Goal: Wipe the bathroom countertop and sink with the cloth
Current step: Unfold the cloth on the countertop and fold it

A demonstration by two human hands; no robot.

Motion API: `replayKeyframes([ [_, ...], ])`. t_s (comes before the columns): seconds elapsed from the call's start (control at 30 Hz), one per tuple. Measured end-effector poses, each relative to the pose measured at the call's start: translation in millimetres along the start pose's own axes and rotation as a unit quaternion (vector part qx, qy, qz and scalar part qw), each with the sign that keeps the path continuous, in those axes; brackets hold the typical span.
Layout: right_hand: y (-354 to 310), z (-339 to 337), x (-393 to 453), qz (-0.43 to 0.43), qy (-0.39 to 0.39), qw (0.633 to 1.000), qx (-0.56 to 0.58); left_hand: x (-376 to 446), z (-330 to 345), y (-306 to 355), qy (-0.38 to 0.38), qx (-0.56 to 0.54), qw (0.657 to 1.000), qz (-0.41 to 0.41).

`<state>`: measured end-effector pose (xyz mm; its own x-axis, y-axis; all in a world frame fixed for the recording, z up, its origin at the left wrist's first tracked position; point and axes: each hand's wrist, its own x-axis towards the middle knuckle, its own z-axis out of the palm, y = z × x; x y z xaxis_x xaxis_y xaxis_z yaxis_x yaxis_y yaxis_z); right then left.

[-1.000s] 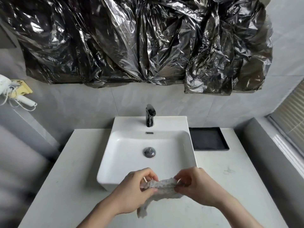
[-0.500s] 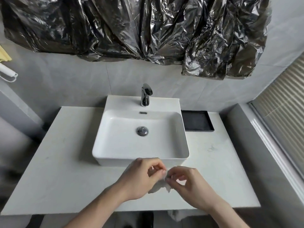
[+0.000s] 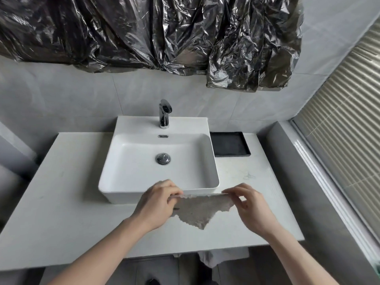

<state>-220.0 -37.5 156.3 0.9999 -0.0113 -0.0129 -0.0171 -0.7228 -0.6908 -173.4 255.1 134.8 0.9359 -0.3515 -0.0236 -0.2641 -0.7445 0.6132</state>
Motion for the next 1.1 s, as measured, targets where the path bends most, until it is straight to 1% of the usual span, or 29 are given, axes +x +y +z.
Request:
replayKeyframes([
  [0.17,41,-32,12,-0.010,0.030,1.000,-0.003,15,22,21,0.047,-0.019,0.999,0.015],
  [0.27,72,-43,8,0.015,0.011,1.000,-0.011,7,50,28,0.044,0.000,0.999,0.001],
  [0.37,119,-32,-3,0.044,-0.049,0.998,-0.018,-4,98,33,-0.020,0.019,0.999,-0.035],
  [0.5,182,-7,-23,0.092,-0.133,0.986,-0.032,-16,164,33,-0.117,0.010,0.989,-0.090],
  [0.6,212,1,-31,0.091,-0.181,0.978,-0.043,-21,191,40,-0.127,0.016,0.984,-0.128],
  [0.73,227,6,-19,0.099,-0.217,0.970,-0.047,-18,204,38,-0.110,0.043,0.977,-0.179],
  [0.93,225,33,30,0.093,-0.210,0.972,-0.053,7,201,22,-0.064,0.071,0.962,-0.257],
  [1.1,221,57,66,0.102,-0.209,0.971,-0.049,34,199,9,-0.065,0.079,0.949,-0.299],
])
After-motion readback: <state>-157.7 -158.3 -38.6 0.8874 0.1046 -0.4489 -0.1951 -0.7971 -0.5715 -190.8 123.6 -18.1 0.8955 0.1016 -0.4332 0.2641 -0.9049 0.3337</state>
